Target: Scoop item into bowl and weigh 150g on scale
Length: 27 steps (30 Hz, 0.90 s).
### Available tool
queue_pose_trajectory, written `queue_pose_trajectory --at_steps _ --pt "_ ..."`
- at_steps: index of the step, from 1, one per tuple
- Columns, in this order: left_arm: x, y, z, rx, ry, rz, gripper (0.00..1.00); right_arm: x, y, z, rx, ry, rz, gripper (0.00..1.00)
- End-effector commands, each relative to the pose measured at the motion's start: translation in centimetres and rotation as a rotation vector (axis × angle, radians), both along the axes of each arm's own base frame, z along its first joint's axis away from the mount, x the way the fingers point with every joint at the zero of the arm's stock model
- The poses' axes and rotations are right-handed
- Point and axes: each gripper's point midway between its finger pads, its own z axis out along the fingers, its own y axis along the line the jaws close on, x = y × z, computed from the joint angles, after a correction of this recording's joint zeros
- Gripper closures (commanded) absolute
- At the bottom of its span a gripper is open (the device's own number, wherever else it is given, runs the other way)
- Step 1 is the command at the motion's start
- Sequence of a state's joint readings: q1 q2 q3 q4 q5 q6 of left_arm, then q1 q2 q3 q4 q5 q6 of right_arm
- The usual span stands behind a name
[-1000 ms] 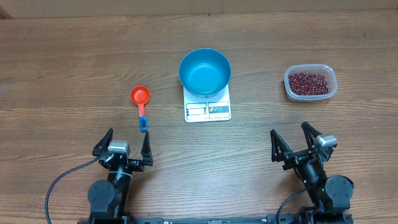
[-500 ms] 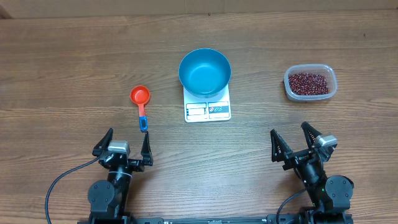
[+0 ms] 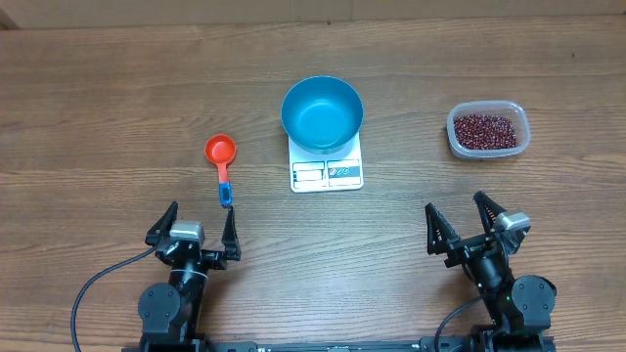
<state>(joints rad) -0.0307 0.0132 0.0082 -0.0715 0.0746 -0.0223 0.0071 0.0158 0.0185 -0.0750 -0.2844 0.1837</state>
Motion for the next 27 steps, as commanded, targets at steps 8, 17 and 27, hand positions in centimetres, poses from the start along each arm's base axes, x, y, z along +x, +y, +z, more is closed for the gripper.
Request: queue_pose_trajectory --at_steps 8,17,27 --pt "0.0 -0.4 -0.2 -0.011 0.005 -0.024 0.0 0.1 -0.1 -0.2 0.006 0.006 -0.005 0.0" --pt "-0.4 -0.8 -0.7 -0.042 0.078 -0.047 0.0 0.1 -0.1 -0.2 0.006 0.005 -0.005 0.0" --pt "-1.4 -0.6 0.1 -0.002 0.268 -0.04 0.0 0.1 -0.1 -0.2 0.006 0.006 -0.005 0.0"
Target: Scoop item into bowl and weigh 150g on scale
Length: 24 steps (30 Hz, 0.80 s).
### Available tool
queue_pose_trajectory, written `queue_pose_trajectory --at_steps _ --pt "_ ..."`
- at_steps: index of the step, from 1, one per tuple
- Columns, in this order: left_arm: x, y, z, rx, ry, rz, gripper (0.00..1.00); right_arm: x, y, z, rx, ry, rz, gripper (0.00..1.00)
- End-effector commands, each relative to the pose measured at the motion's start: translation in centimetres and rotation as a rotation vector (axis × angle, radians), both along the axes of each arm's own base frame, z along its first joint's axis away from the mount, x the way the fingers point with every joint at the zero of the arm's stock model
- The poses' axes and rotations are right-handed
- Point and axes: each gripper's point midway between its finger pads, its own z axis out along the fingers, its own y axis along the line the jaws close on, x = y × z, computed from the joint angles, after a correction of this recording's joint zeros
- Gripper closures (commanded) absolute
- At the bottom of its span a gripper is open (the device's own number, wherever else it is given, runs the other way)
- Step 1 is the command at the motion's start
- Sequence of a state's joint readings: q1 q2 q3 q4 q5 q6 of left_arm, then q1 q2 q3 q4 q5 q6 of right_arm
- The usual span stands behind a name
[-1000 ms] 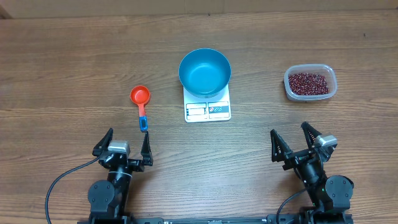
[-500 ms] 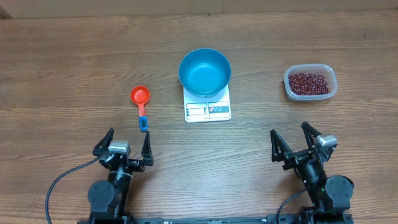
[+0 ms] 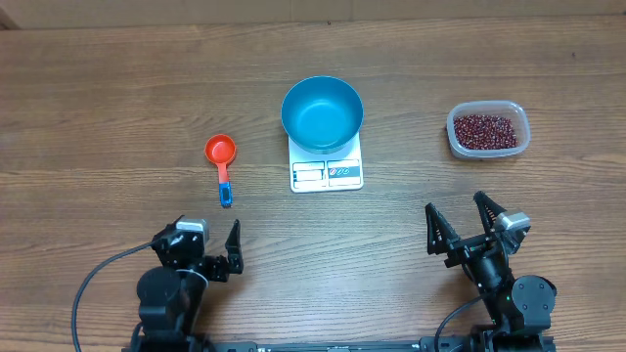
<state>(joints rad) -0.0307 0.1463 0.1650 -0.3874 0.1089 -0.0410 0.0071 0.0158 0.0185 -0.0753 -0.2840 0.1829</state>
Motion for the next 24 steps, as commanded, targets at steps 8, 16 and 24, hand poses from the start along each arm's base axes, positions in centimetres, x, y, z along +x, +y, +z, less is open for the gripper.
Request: queue_pose_trajectory --at_steps 8,16,24 --pt "0.9 -0.1 3.2 0.023 0.116 -0.019 0.0 0.1 -0.1 -0.2 0.007 0.006 -0.005 0.0" --pt "2.0 -0.2 4.2 0.04 0.254 -0.029 0.01 0.1 -0.1 -0.2 0.007 0.006 -0.005 0.0" --pt "2.9 -0.2 4.4 0.041 0.333 -0.03 0.0 0.1 -0.1 -0.2 0.007 0.006 -0.005 0.0"
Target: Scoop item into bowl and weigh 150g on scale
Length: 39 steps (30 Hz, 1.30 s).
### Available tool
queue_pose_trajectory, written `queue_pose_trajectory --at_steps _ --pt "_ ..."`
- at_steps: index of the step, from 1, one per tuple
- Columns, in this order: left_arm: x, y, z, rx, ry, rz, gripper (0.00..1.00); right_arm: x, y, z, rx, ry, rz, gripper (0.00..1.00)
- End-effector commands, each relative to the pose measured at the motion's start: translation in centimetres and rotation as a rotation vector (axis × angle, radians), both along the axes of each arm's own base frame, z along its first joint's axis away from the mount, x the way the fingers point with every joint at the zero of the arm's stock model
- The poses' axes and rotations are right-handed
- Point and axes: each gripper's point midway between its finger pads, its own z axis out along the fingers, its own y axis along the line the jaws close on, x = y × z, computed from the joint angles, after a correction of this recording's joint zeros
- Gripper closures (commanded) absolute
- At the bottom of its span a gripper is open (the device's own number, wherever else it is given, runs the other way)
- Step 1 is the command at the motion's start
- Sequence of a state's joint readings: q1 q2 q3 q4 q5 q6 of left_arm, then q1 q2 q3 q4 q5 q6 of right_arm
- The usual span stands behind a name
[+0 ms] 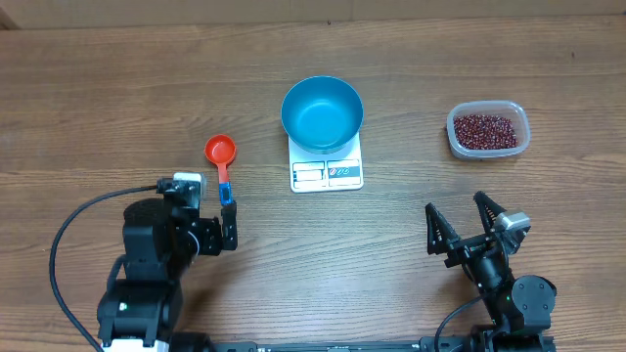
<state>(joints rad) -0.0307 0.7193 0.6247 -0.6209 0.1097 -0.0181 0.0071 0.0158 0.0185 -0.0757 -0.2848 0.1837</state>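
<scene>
A red scoop (220, 150) with a blue handle lies on the table, left of the scale, handle pointing toward me. The empty blue bowl (322, 112) stands on the white scale (327, 173). A clear container of red beans (488, 130) sits at the right. My left gripper (199, 208) is open, raised over the table just below and left of the scoop's handle end, with one finger (230, 226) close to that end. My right gripper (454, 205) rests open near the front edge, well below the bean container.
The left arm's black cable (73, 235) loops out over the table at the front left. Bare wooden tabletop (117, 88) surrounds the objects.
My left arm has lifted and reached forward, bringing its open gripper from the front edge up beside the scoop's handle end. The right arm, scoop, bowl and beans have not moved.
Both grippers first rested open at the front edge. Then the left arm had shifted slightly and turned at its rest place. Now it stands extended toward the scoop handle, open, while everything else stays as it was.
</scene>
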Motion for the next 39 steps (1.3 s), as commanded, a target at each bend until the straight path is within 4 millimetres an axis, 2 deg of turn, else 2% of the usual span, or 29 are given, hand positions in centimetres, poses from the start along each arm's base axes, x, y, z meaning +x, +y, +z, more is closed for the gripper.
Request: queue_pose_trajectory --at_steps 1,39 --pt "0.4 -0.1 0.87 0.008 -0.008 -0.019 0.0 0.06 -0.1 -0.2 0.006 0.005 -0.005 0.0" --pt "0.06 -0.17 0.33 -0.001 0.02 -0.018 0.0 0.06 -0.1 -0.2 0.006 0.005 -0.005 0.0"
